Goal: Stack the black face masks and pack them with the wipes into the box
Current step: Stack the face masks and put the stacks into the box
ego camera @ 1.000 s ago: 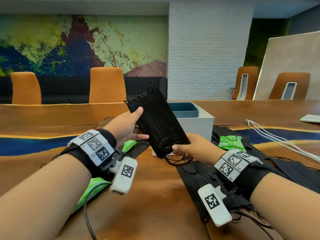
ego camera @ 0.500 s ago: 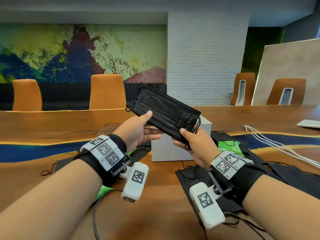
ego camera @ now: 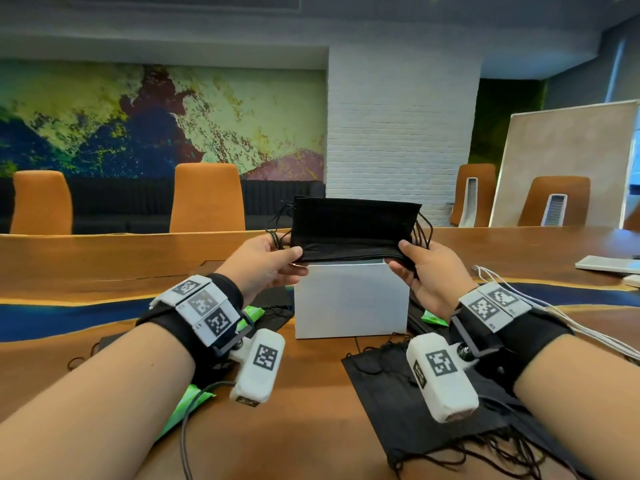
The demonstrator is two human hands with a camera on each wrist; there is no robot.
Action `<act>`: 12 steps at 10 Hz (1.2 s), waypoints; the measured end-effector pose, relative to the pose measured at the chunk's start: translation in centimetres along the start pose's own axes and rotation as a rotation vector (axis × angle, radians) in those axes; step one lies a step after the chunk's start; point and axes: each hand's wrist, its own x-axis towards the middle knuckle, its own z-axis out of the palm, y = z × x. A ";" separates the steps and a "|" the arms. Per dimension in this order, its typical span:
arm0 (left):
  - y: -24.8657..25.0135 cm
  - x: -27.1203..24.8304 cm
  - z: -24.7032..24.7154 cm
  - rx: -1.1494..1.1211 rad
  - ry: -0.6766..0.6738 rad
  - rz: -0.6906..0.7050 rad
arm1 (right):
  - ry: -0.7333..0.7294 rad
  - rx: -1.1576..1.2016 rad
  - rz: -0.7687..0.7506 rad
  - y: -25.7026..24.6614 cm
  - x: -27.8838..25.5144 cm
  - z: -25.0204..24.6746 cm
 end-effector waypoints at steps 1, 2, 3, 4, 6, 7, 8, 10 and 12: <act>0.3 0.9 0.3 0.051 0.015 -0.002 | 0.043 0.001 0.003 -1.3 1.3 0.2; 0.7 2.2 0.3 0.135 0.023 -0.033 | 0.094 0.015 0.020 -2.7 3.2 0.6; 0.5 3.9 -0.1 0.305 0.005 -0.026 | 0.145 0.014 0.088 -3.6 6.1 0.9; -0.3 5.8 -0.6 0.414 -0.002 -0.060 | 0.142 -0.047 0.143 -4.0 9.3 1.5; -1.8 9.0 -0.6 0.274 -0.187 -0.396 | 0.074 -0.203 0.270 -3.3 16.8 2.4; -2.5 10.3 -1.2 0.179 -0.228 -0.469 | 0.065 -0.300 0.333 -2.9 20.4 2.3; -3.4 11.1 -1.7 0.120 -0.272 -0.484 | 0.074 -0.411 0.373 -2.3 23.3 2.3; -4.4 11.5 -2.5 0.047 -0.317 -0.469 | -0.036 -0.789 0.332 0.6 27.2 1.9; -4.7 11.4 -2.4 0.070 -0.304 -0.447 | -0.067 -0.989 0.329 3.4 30.8 1.4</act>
